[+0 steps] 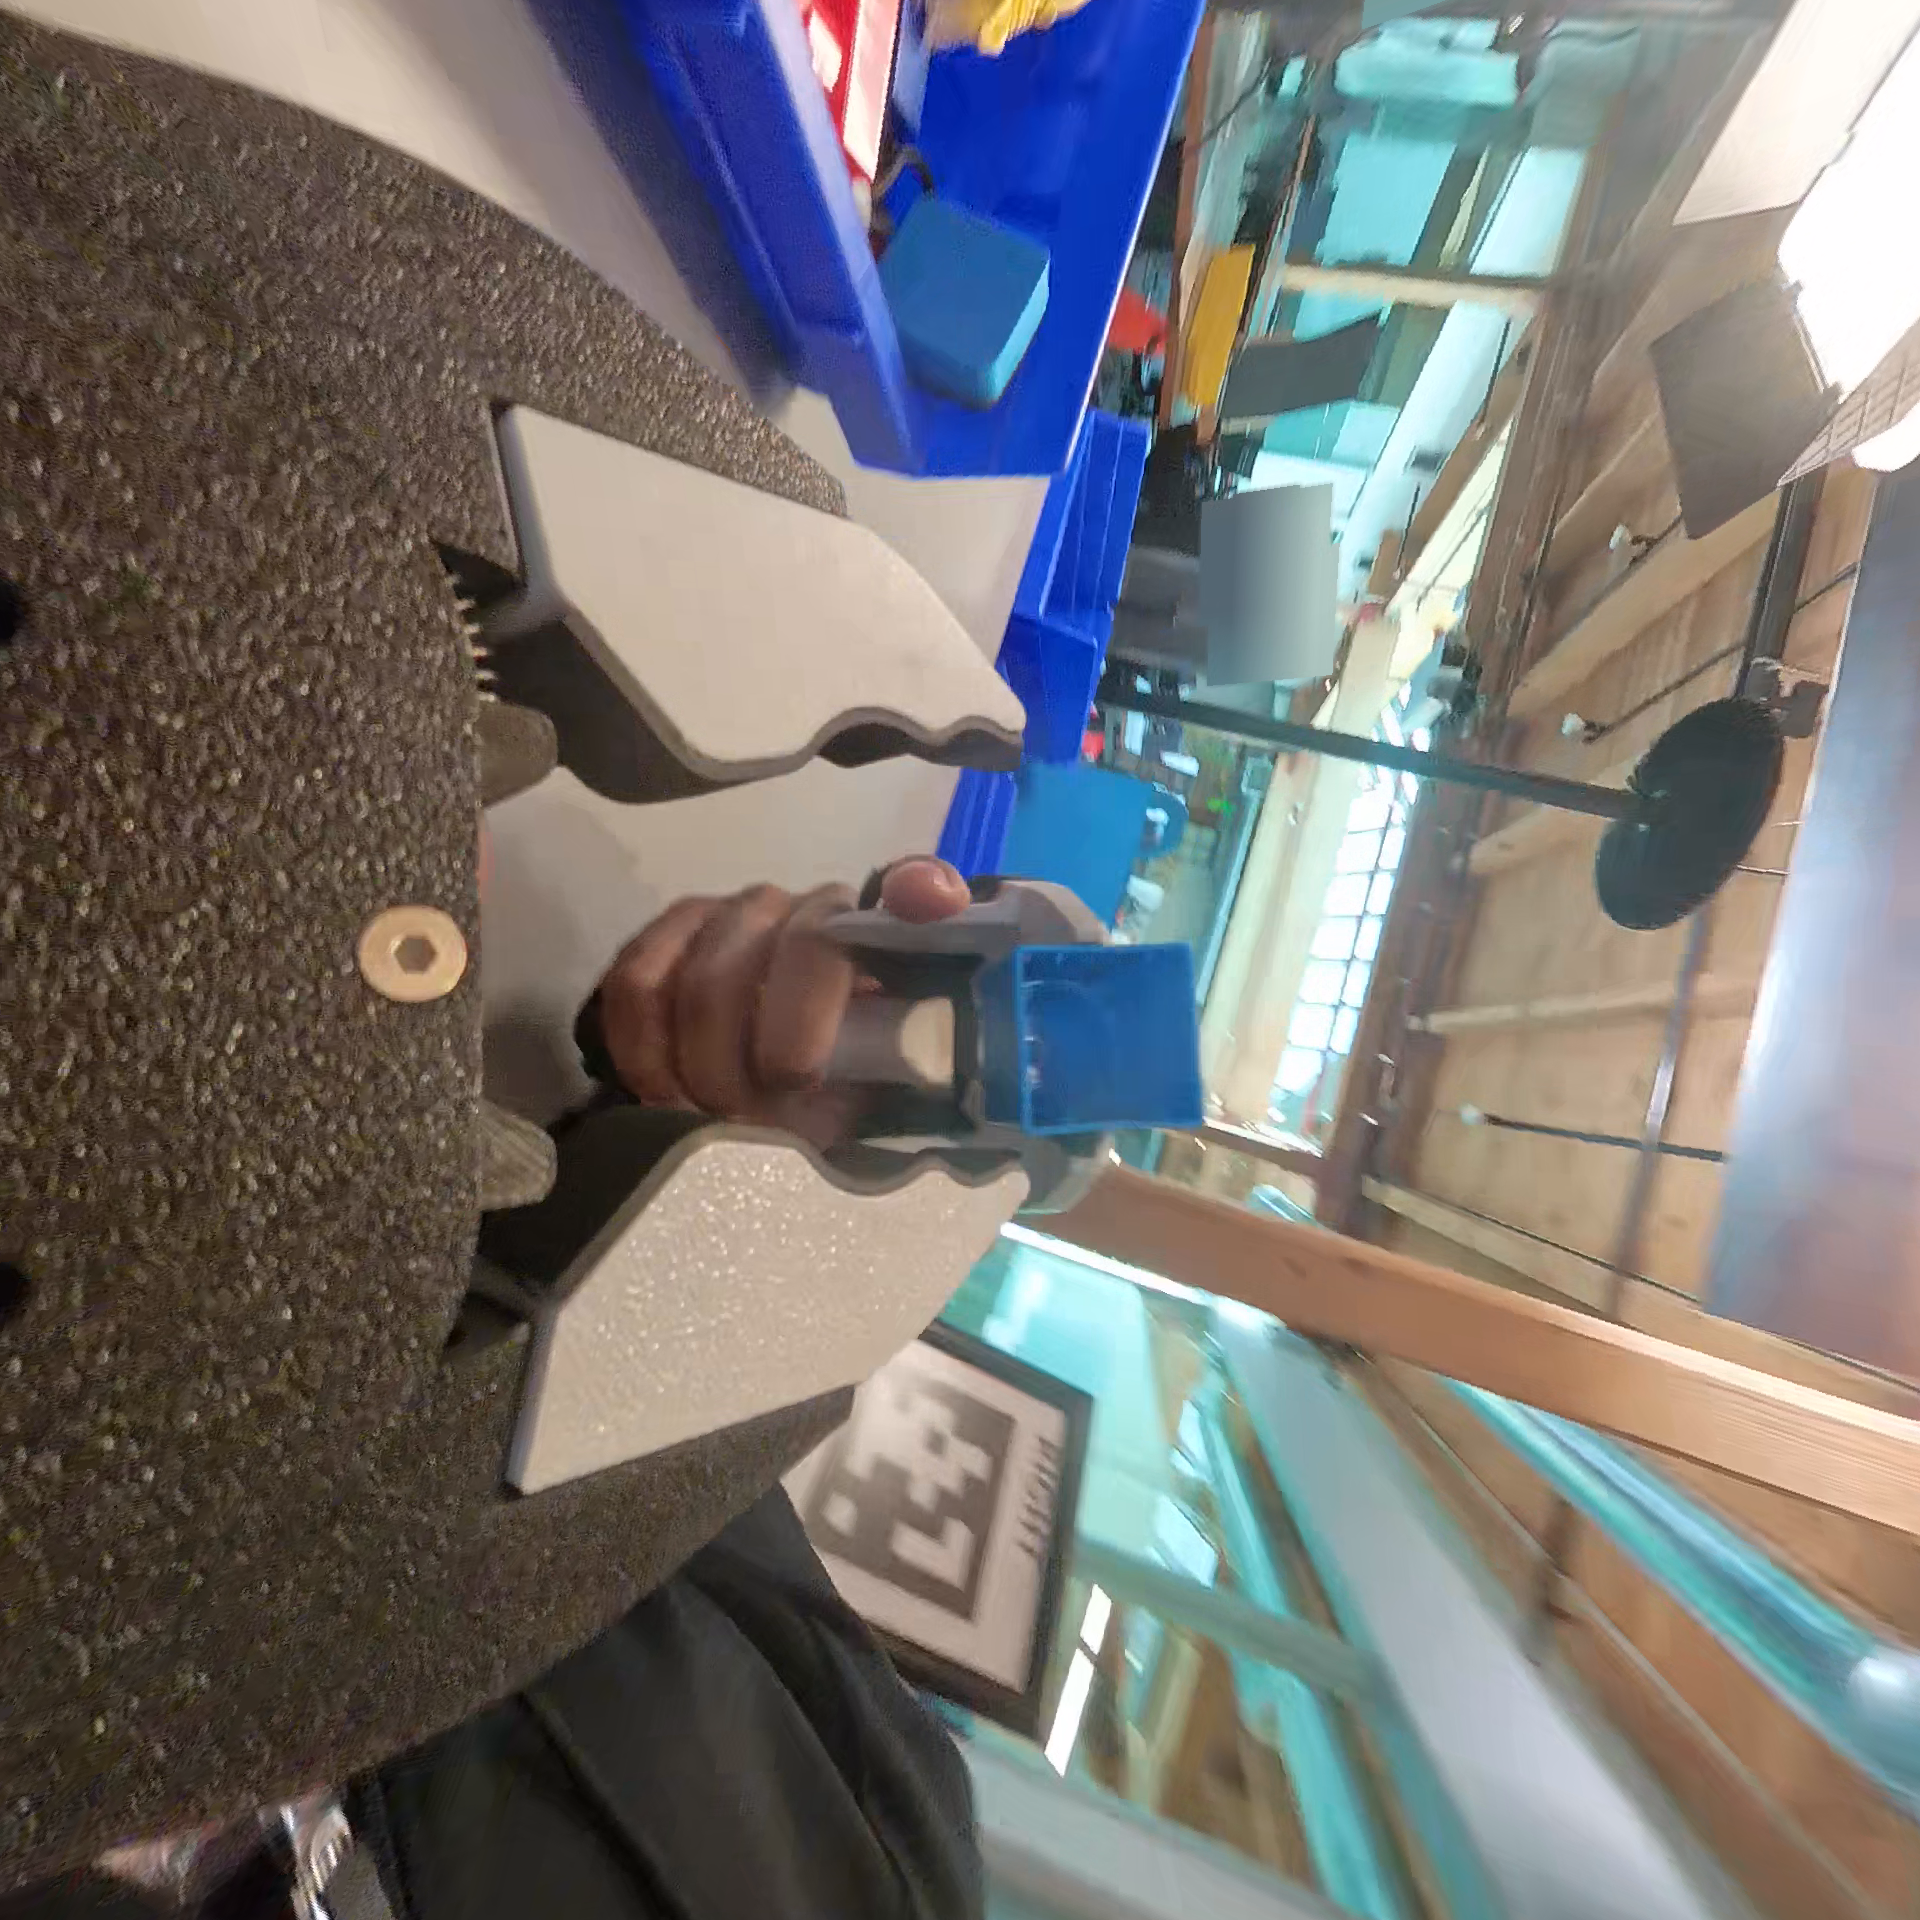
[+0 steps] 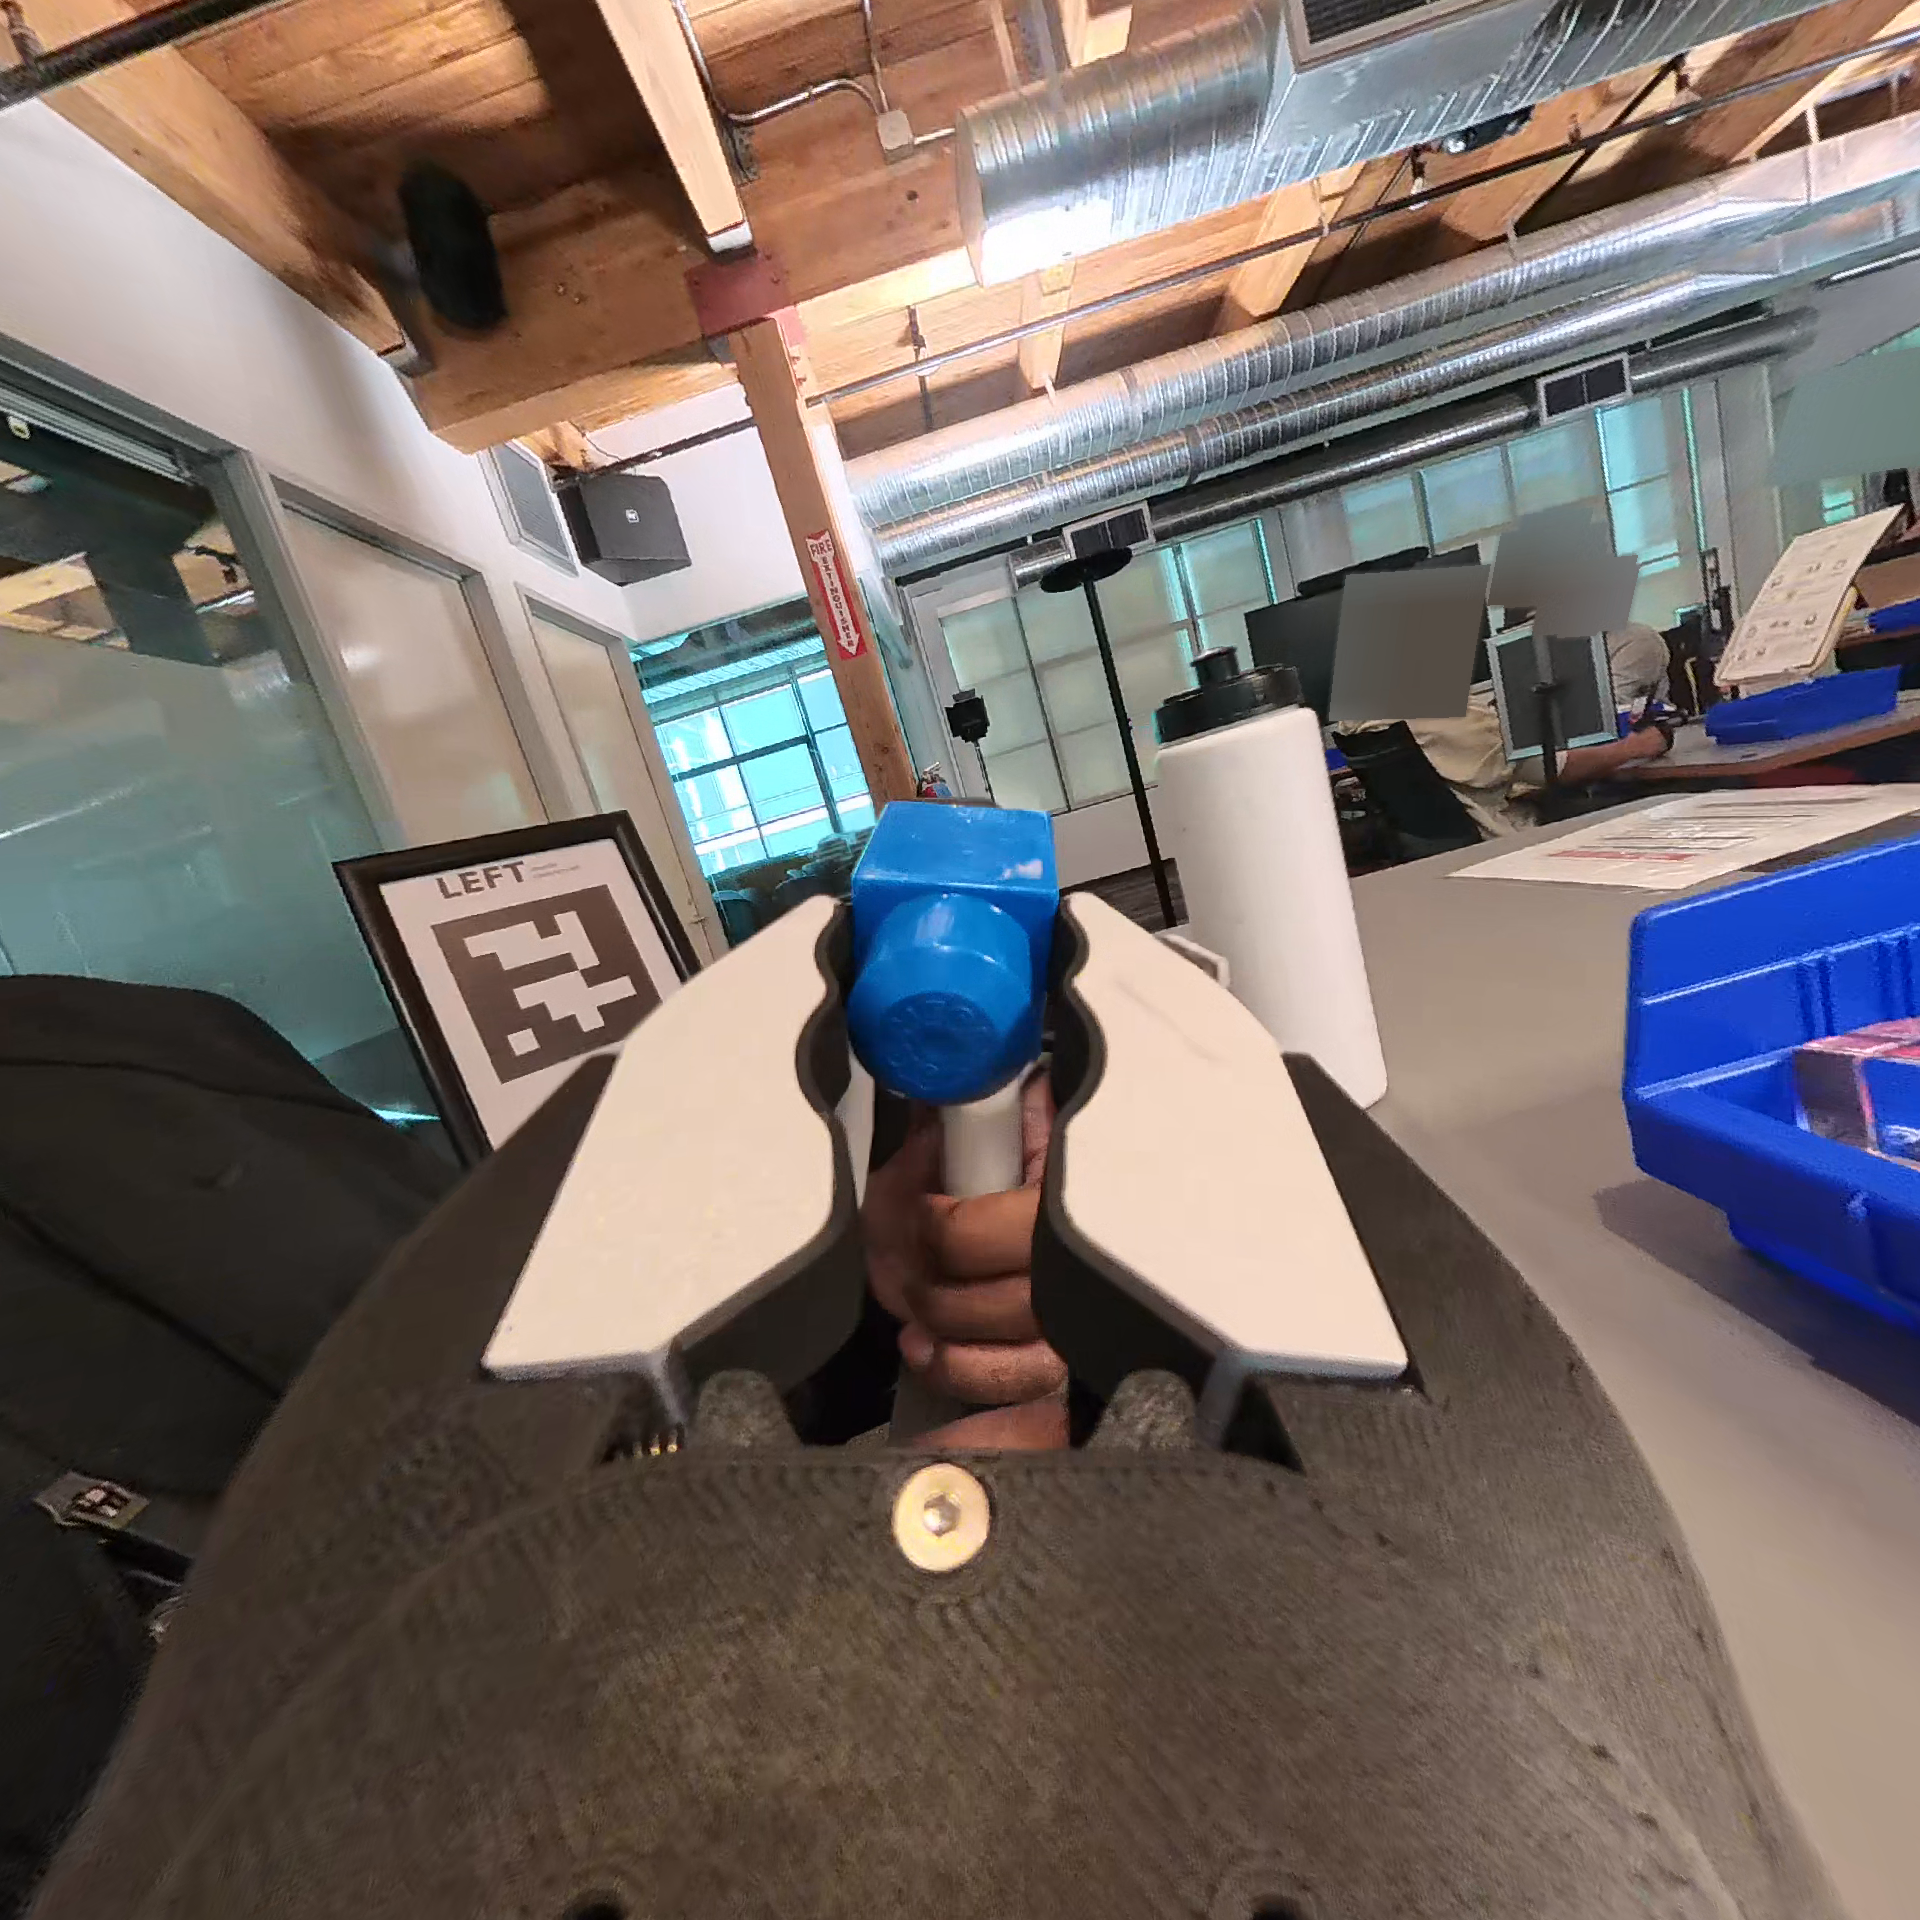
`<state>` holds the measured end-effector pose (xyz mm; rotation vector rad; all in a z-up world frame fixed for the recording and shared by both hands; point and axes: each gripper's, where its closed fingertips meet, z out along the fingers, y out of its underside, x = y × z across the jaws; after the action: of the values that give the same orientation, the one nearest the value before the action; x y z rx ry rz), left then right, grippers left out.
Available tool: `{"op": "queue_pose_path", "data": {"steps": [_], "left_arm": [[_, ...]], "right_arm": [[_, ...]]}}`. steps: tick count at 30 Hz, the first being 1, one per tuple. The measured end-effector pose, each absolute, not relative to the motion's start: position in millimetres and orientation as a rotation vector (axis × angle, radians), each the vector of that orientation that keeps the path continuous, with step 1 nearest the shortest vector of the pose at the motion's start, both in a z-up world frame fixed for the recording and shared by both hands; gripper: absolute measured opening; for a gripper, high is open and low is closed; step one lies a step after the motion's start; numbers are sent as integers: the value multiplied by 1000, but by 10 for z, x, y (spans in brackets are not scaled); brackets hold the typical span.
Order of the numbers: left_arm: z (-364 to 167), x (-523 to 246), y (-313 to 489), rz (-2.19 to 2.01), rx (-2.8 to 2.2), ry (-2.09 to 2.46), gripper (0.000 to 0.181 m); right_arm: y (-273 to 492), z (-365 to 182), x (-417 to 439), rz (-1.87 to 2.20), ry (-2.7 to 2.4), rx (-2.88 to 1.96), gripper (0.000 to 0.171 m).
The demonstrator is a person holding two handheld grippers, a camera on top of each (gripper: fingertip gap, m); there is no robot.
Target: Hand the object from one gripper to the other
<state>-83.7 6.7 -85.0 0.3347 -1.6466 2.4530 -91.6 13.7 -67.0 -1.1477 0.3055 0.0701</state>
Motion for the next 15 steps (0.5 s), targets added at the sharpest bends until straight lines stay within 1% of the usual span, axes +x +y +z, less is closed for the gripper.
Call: {"op": "queue_pose_path", "data": {"steps": [2, 7, 11, 13, 15], "left_arm": [[-816, -835, 92, 2436, 349, -1573, 72], [-867, -888, 43, 2414, 314, -1638, 68], [-907, -876, 26, 2404, 325, -1669, 53], [-906, -871, 44, 2420, 318, -1672, 39], [-916, -848, 50, 2434, 325, -1690, 39]], "right_arm": [[162, -688, -921, 56, 303, -1162, 36], [199, -713, -920, -2, 295, -1189, 36], [226, -748, -889, -69, 302, -1214, 36], [218, -768, -826, -143, 325, -1224, 36], [213, -777, -796, -205, 330, -1234, 36]]}}
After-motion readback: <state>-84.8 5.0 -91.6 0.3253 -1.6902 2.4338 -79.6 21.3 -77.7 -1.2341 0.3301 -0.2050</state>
